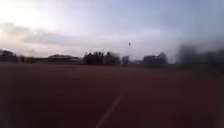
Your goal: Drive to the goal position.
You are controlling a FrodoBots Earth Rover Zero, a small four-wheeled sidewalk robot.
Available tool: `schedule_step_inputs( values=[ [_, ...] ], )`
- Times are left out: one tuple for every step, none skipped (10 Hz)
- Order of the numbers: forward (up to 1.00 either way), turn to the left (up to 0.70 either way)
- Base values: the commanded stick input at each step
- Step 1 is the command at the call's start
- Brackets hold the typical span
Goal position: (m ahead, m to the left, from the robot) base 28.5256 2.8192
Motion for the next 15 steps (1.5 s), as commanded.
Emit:
schedule_step_inputs(
  values=[
    [0.70,0.03],
    [0.70,0.03],
    [0.70,0.03],
    [0.70,0.03],
    [0.70,0.03],
    [0.70,0.03],
    [0.70,0.03],
    [0.70,0.05],
    [0.70,0.11],
    [0.70,0.30],
    [0.70,0.35],
    [0.70,0.35],
    [0.70,0.34],
    [0.70,0.02],
    [0.70,0.00]
  ],
)
